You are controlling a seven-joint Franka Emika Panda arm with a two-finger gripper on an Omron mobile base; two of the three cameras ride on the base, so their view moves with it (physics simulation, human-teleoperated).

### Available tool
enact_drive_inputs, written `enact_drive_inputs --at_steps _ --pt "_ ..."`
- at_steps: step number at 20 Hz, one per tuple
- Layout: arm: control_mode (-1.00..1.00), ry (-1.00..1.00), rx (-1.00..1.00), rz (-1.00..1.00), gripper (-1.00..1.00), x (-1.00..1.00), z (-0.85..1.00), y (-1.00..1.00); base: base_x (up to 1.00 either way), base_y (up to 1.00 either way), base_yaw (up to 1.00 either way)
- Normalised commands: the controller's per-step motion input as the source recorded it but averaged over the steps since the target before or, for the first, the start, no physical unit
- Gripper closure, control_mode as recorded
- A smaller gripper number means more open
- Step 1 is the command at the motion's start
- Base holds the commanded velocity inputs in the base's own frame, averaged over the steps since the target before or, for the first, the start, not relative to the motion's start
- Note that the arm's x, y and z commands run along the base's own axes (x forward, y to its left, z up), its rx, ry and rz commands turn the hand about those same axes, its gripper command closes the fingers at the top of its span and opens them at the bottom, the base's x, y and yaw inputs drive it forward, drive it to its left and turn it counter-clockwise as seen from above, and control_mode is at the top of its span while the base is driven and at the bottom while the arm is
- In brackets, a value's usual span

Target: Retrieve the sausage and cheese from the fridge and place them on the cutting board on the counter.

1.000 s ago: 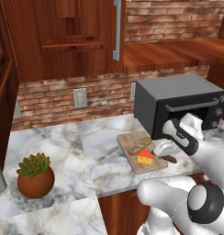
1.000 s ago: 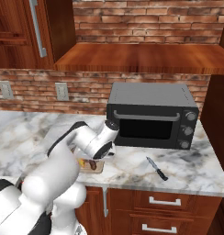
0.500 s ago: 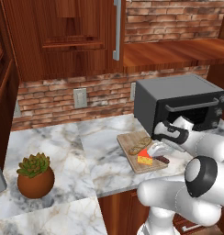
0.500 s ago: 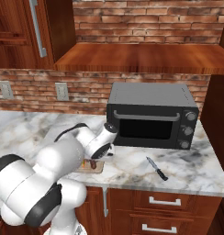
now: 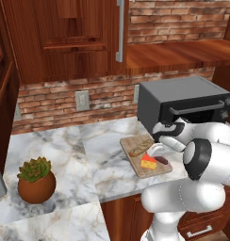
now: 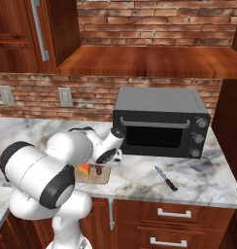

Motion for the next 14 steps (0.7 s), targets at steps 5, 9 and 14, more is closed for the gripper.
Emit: enact_drive_inputs --at_steps 5,9,14 --pt "-1.00 0.00 0.00 -0.03 1.00 0.16 -0.26 0.05 0.00 0.00 0.00" --pt "-1.00 0.00 0.00 -0.04 -1.00 0.03 -0.31 0.02 0.00 0.00 0.00" --pt "-1.00 0.00 0.00 0.00 -1.00 -0.18 -0.06 -0.09 0.00 0.00 0.00"
